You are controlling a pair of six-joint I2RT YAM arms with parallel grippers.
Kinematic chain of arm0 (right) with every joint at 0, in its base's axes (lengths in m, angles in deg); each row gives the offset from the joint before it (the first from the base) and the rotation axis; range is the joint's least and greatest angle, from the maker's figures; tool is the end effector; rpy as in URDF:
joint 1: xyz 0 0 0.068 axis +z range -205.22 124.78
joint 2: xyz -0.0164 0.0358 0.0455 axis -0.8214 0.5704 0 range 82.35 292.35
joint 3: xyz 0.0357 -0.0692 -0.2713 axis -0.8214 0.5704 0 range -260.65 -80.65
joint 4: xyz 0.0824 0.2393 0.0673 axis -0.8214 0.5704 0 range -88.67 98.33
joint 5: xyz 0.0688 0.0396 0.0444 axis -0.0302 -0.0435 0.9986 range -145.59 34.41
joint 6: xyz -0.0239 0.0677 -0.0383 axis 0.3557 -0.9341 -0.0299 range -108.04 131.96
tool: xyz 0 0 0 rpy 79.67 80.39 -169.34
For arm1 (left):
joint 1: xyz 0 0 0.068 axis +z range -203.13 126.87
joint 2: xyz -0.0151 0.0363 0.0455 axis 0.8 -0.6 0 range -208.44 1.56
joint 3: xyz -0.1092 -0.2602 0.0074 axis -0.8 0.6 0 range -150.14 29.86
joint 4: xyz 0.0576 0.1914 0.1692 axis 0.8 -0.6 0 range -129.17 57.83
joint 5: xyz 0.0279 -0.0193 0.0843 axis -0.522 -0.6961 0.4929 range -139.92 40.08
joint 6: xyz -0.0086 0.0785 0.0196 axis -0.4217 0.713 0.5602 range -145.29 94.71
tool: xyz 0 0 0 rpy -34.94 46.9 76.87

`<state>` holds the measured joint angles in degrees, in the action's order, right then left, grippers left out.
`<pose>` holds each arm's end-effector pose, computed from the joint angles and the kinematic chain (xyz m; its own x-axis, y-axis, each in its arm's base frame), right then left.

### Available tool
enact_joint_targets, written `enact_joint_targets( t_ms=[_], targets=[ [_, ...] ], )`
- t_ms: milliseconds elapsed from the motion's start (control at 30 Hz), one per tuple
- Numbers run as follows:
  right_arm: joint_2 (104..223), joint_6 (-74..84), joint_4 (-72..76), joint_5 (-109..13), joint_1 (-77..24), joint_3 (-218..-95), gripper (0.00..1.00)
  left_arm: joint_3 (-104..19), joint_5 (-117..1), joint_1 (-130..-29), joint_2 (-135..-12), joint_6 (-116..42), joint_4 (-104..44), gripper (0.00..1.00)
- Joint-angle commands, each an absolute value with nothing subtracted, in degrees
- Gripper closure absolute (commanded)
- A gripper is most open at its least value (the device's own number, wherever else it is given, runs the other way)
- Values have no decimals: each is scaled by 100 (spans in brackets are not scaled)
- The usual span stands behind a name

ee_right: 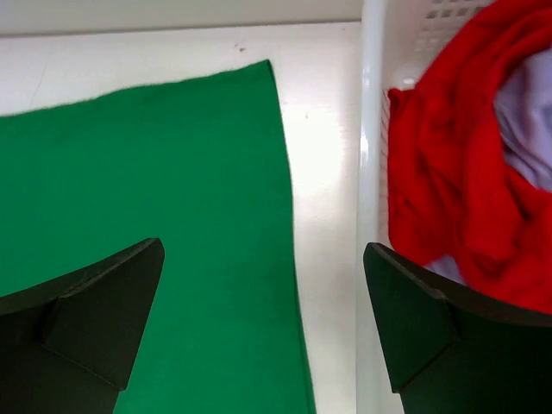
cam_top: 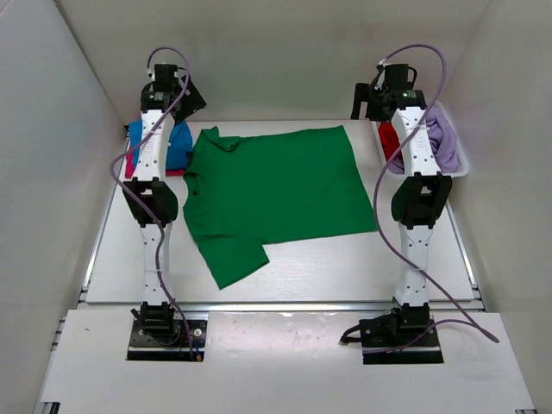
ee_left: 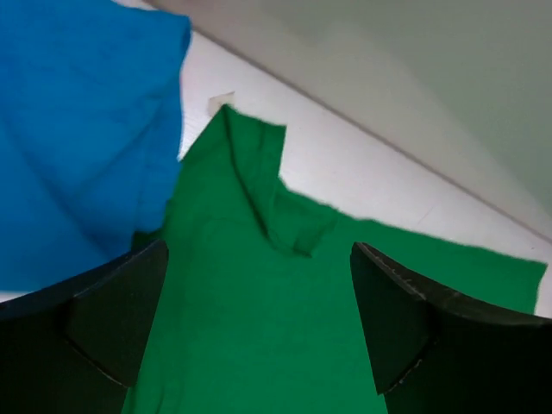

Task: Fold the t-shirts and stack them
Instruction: Flatten out the tshirt, then grap the side of the flattened tshirt closest away from the robot with both arms

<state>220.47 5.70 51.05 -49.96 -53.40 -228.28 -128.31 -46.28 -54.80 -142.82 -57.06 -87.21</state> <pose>0.5658 0.0249 0.3029 -0.6530 0.0878 -0.7523 -0.0355 0.9886 0.1462 0.5750 -0.0124 0.2945 -0.5507 -0.5095 -0.6612 -0.3629 0.8595 -0.3601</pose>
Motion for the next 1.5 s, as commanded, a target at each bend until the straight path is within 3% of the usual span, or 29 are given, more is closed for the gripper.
enact_joint_targets(
  t_ms=[0,67,100,167,233,367,500,600,900,1233,1333,1467],
  targets=[
    [20989,914,5222,-5443,-4917,-22348,0,-13159,-4334,-5813,-13468,-5263,-10514,5],
    [20629,1029,5519,-5847,-4837,-21822,2,-12829,-4089,-5814,-12979,-5174,-11105,9],
    [20332,1055,5521,-5979,-4802,-21376,3,-12400,-4139,-5823,-12653,-5053,-11031,18],
    [19516,1029,5434,-5868,-4819,-19990,6,-10662,-4376,-5683,-11425,-4982,-10846,22],
    [18804,942,5111,-5630,-4898,-18717,8,-9712,-4307,-5542,-10520,-4929,-10749,25],
    [17414,845,4547,-5620,-4785,-16367,11,-6219,-4868,-5690,-8305,-4726,-9880,23],
    [16840,791,4239,-5752,-4775,-15062,12,-2955,-4843,-6883,-6712,-5479,-8940,21],
    [16497,730,3966,-5621,-4933,-14289,13,-1773,-4957,-7282,-5990,-6088,-8447,20],
    [16575,379,3430,-5455,-5082,-13620,15,-453,-5395,-7519,-5364,-6817,-7859,27],
    [16962,167,3359,-5427,-5302,-13927,16,-38,-5265,-8310,-6075,-7486,-7154,35],
    [17137,133,3350,-5409,-5320,-13935,17,49,-5133,-8389,-6304,-7539,-7110,44],
    [17182,-69,3350,-5541,-5337,-13953,18,225,-5194,-8459,-6366,-7679,-6917,49]
  ],
)
